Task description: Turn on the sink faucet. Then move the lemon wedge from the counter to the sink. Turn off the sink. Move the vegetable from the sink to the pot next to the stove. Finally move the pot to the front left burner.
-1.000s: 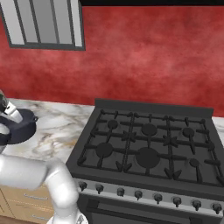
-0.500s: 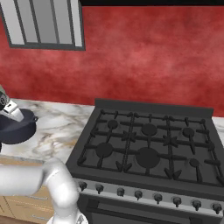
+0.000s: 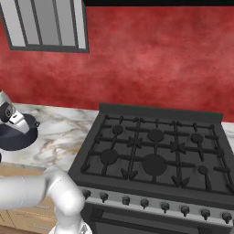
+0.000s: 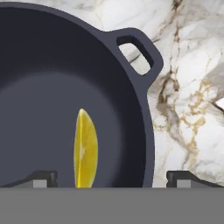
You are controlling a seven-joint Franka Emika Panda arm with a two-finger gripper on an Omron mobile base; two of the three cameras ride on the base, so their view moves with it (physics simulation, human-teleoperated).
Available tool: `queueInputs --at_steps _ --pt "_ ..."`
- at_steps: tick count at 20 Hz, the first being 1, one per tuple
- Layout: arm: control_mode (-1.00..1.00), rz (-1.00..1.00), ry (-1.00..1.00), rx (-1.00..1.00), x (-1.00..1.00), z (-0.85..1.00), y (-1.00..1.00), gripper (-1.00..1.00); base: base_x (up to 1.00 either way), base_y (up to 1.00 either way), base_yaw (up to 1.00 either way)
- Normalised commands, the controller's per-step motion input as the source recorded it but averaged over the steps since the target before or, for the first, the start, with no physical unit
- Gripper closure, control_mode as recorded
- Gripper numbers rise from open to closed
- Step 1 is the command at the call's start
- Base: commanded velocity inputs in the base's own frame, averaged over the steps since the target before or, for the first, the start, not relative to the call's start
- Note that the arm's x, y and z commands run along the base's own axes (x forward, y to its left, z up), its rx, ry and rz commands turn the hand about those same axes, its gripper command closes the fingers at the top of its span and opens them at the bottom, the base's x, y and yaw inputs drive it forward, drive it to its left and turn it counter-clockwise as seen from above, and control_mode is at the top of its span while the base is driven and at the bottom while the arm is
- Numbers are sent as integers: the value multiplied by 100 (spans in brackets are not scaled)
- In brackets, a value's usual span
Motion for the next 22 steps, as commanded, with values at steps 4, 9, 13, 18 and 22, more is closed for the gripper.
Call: queueInputs --at_steps 4,9,13,18,22 --pt "-100 0 0 0 0 -5 -7 -100 0 0 0" --pt "-100 0 0 0 0 -9 0 -100 0 0 0" --pt "-100 0 1 0 0 -16 0 -100 0 0 0" --pt "-100 0 2 0 0 -21 0 -100 0 0 0" --pt "-100 0 2 0 0 -18 0 100 0 0 0"
